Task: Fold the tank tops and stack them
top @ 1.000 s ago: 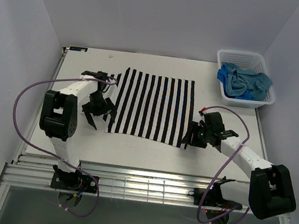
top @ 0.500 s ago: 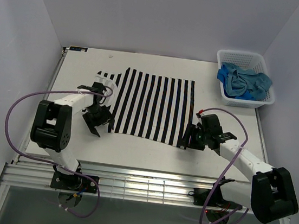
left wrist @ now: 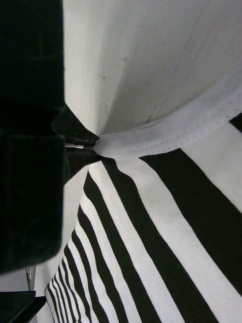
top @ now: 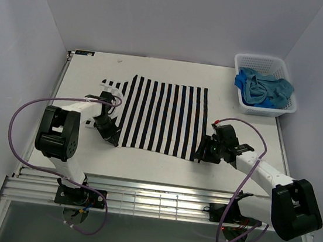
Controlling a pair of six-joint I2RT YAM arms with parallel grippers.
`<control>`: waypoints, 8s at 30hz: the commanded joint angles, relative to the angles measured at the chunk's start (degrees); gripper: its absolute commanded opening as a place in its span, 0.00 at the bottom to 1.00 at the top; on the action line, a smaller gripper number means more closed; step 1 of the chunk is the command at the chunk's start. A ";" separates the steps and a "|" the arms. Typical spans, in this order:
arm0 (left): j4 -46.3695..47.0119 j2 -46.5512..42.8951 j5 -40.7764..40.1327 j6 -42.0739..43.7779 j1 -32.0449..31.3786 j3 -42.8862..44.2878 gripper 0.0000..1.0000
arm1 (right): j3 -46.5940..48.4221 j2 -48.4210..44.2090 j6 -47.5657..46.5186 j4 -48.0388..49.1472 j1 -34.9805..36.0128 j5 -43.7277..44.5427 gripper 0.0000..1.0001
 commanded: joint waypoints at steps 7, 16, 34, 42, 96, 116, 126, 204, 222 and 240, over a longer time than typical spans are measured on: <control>3.39 -0.78 -0.30 -0.94 -0.15 -3.66 0.00 | -2.13 -0.43 4.50 1.88 3.46 1.74 0.54; 3.48 -2.72 0.41 -1.29 -0.15 -5.25 0.00 | -1.87 1.40 6.88 1.71 4.34 7.01 0.45; 2.16 -8.43 1.63 -0.59 -0.15 -8.67 0.00 | -5.03 -8.69 7.32 -0.57 5.31 10.63 0.08; -2.76 -18.09 3.74 0.11 -0.24 -12.46 0.00 | -6.88 -20.64 7.49 -10.49 5.75 5.61 0.08; -15.07 14.50 0.23 7.49 0.20 31.83 0.00 | 21.42 10.63 -6.57 -7.17 -8.93 2.53 0.08; -11.37 17.76 -4.43 2.48 0.29 31.84 0.27 | 23.53 19.24 -7.18 3.37 -9.46 5.27 0.08; -11.37 12.93 -4.96 2.04 0.29 33.34 0.83 | 27.05 18.29 -9.91 0.83 -9.46 -0.71 0.55; -5.66 33.93 -18.75 14.00 0.20 55.66 0.75 | 48.76 34.45 -14.57 -2.86 -3.84 -1.33 0.90; -5.49 36.39 -17.09 13.03 1.08 54.52 0.13 | 52.18 38.67 -15.18 -2.60 -4.98 0.77 0.90; -2.76 33.49 -18.14 12.94 0.99 51.00 0.00 | 70.64 57.04 -14.49 -4.36 -4.98 10.95 0.99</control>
